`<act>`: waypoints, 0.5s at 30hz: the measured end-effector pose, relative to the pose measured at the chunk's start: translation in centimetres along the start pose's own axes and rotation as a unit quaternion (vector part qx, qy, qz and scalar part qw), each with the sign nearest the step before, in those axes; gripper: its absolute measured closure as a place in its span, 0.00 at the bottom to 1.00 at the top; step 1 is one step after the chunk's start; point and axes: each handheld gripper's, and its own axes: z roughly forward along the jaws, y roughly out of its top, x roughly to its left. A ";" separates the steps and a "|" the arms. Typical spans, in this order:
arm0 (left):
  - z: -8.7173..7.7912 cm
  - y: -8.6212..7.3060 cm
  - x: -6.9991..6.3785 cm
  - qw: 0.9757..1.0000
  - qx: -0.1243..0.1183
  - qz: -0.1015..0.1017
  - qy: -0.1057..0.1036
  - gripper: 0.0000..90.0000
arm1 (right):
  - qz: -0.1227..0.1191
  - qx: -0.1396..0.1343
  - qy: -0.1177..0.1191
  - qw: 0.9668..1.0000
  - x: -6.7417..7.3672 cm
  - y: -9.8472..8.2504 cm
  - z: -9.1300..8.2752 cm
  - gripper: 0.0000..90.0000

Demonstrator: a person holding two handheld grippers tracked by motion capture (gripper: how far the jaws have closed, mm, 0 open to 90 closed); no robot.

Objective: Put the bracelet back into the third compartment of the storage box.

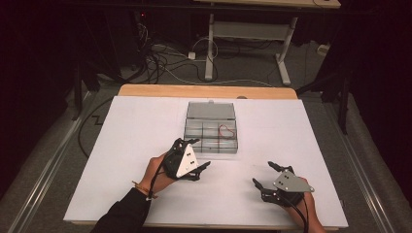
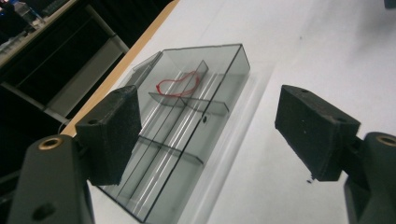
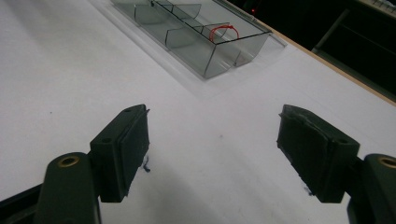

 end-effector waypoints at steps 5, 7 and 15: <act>-0.7 -1.5 0.2 1.000 0.008 -0.001 -0.001 0.25 | -0.005 0.002 0.000 1.000 0.1 0.1 0.0 0.29; -1.1 -2.2 0.3 1.000 0.009 -0.014 -0.006 0.25 | -0.009 0.003 0.002 1.000 0.2 0.1 0.0 0.29; -2.6 -3.6 -0.2 1.000 0.028 -0.010 0.009 0.25 | -0.013 0.004 0.001 1.000 0.3 0.1 0.0 0.29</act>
